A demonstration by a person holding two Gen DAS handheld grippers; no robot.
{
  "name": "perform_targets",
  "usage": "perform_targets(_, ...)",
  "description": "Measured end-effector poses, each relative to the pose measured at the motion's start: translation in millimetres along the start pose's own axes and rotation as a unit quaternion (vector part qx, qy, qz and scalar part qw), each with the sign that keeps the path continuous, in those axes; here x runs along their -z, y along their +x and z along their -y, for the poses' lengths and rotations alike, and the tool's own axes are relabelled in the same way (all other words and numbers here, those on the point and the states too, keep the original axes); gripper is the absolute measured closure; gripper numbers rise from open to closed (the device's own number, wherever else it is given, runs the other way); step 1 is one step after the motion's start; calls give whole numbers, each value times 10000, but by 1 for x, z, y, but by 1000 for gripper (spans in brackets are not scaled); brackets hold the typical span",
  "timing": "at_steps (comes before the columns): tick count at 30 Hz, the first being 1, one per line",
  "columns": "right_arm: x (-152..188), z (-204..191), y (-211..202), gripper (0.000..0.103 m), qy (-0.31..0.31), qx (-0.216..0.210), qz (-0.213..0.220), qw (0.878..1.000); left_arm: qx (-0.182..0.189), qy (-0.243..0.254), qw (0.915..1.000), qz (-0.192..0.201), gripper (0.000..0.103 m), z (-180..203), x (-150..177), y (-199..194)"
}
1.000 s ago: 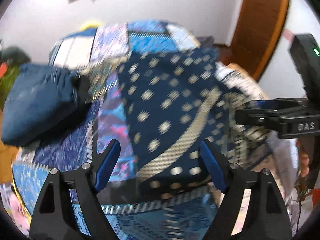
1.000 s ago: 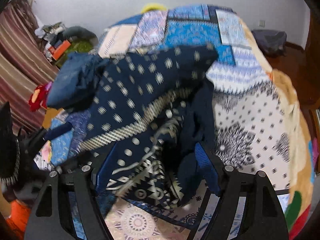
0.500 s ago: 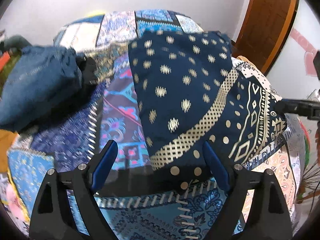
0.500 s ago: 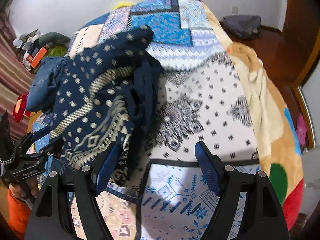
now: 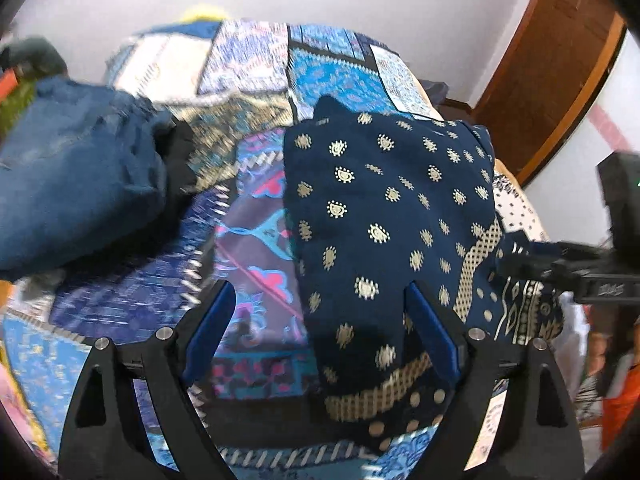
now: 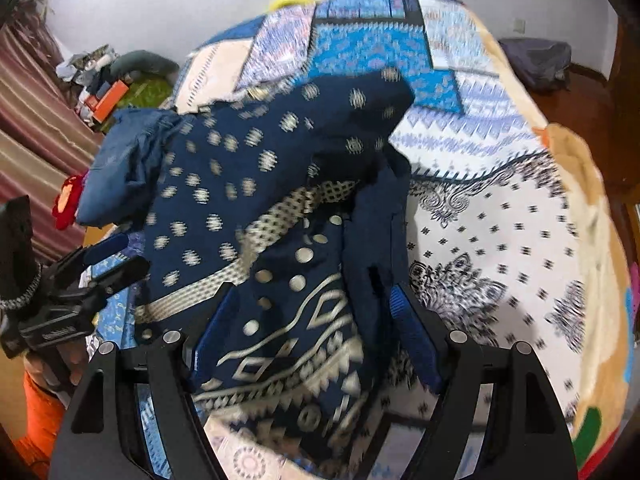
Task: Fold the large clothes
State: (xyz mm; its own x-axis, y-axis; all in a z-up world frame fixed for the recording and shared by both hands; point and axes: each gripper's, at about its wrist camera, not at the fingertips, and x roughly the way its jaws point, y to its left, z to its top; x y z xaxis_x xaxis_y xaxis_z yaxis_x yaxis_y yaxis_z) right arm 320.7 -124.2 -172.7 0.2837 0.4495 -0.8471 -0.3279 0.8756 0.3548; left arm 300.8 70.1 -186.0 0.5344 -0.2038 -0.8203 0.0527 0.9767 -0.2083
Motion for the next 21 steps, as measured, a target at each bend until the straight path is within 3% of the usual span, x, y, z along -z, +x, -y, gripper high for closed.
perform_targets(2,-3,10,10,29,111,14,-122,9999,400,-214,9988,-184,16,-7,-5,12)
perform_targets(8,-6,40,27,27,499,-631,-489,9956,1337,-724,9863,-648,16,-21,-23,48)
perform_targets(9,-6,43,28,17,528,-614,-520,9954,1406,-722,9850,-695,15,-20,-25,53)
perform_targets(10,-7,47,30,15,581,-576,-567,9950,1439,-706,9844,-719,15,-19,-27,57)
perform_targets(14,-13,52,42,15,644,-869,-774,9911,1557,-666,9820,-840,13,-15,-34,72)
perform_targets(21,-20,43,55,12,563,-961,-913,9896,1867,-963,9727,-989,11,-19,-34,92)
